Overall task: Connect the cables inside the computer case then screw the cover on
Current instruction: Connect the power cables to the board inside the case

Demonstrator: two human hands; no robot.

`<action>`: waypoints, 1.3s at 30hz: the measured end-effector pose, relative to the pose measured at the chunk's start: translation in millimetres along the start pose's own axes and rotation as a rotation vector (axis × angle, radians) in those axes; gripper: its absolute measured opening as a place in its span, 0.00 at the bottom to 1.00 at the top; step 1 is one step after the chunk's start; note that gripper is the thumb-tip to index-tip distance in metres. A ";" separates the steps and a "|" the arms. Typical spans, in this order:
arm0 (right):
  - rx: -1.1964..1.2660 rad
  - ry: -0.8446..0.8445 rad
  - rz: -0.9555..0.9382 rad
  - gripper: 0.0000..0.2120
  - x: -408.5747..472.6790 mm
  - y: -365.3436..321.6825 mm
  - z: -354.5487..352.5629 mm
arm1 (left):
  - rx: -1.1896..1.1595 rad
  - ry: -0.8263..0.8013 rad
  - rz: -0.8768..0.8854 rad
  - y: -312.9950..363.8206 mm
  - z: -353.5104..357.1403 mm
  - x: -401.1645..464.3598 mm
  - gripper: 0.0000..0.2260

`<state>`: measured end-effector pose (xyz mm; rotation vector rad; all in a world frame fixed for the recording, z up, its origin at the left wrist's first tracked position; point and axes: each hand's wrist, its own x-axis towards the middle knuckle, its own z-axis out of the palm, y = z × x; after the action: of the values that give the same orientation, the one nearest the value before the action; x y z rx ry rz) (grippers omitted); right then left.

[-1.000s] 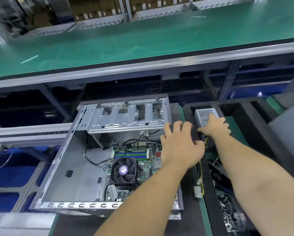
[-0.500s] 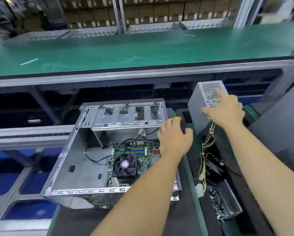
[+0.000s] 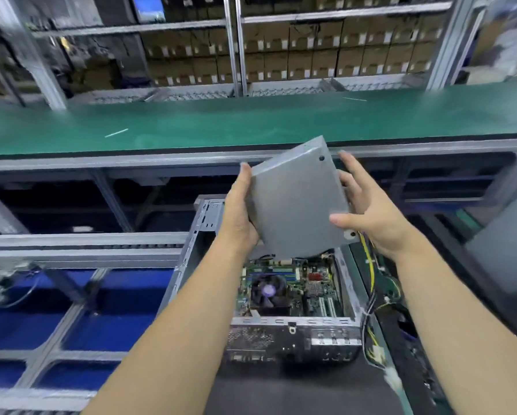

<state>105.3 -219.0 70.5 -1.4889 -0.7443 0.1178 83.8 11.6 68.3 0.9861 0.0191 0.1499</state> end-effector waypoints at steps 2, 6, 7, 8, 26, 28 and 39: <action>-0.040 -0.101 0.054 0.50 6.9 15.2 12.5 | 0.027 0.076 0.074 7.4 -18.8 -11.8 0.23; -0.210 -0.159 0.241 0.56 19.4 36.8 27.3 | 0.083 0.255 0.221 11.6 -45.4 -28.5 0.35; -0.238 -0.123 0.298 0.55 21.5 41.2 33.5 | 0.101 0.287 0.251 12.7 -49.5 -30.3 0.34; -0.266 -0.050 0.367 0.54 22.2 46.2 40.1 | 0.124 0.309 0.280 14.4 -52.8 -31.3 0.33; 0.401 0.256 0.823 0.35 73.3 37.1 125.0 | 1.026 0.445 0.444 11.1 -57.6 -46.9 0.47; 0.466 0.284 0.804 0.30 75.3 40.0 136.8 | 1.154 0.435 0.405 14.7 -53.7 -52.9 0.46; 0.219 0.207 0.815 0.19 62.7 76.4 134.1 | 1.182 0.156 -0.147 73.5 -60.3 -48.7 0.15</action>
<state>113.3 -63.5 11.2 -1.4840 0.0761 0.6288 21.9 94.9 93.6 2.1423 0.3549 0.0692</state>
